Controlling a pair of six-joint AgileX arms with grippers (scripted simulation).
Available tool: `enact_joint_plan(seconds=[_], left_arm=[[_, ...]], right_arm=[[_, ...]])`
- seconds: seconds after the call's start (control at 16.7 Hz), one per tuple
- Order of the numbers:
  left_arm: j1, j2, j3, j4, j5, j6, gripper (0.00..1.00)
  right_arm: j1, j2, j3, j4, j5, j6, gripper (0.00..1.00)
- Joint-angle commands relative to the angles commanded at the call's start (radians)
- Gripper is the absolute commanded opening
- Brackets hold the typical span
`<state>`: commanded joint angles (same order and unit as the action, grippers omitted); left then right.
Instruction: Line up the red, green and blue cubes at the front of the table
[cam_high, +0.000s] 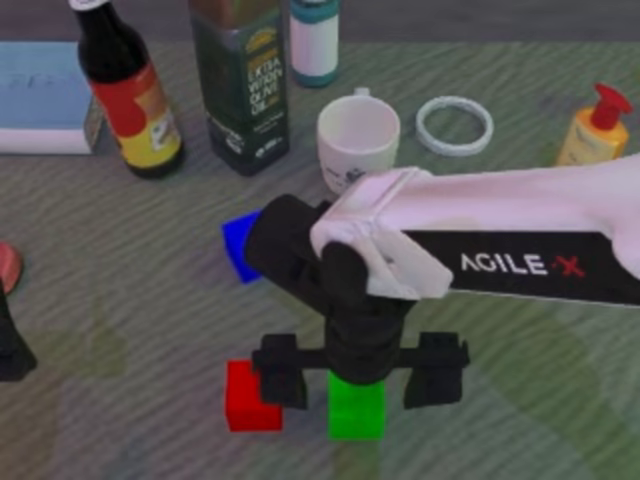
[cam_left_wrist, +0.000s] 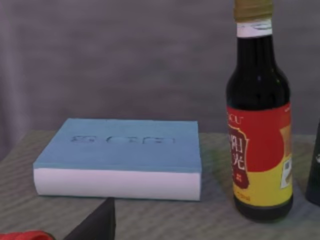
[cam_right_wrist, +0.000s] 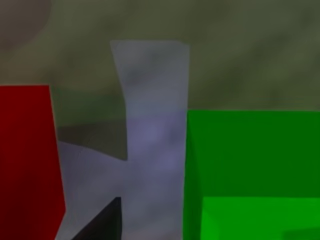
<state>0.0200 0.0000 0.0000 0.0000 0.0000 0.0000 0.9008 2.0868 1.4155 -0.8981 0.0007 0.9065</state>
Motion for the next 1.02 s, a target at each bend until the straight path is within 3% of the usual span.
enact_joint_plan(seconds=[0.18, 0.6, 1.02], left_arm=[[0.000, 0.000, 0.000, 0.000, 0.000, 0.000, 1.00], [0.000, 0.000, 0.000, 0.000, 0.000, 0.000, 1.00], [-0.012, 0.027, 0.028, -0.020, 0.005, 0.009, 1.00]], right_arm=[[0.000, -0.005, 0.015, -0.018, 0.000, 0.000, 1.00], [0.006, -0.076, 0.160, -0.239, -0.001, -0.002, 1.00], [-0.009, -0.103, 0.147, -0.233, 0.005, -0.017, 1.00]])
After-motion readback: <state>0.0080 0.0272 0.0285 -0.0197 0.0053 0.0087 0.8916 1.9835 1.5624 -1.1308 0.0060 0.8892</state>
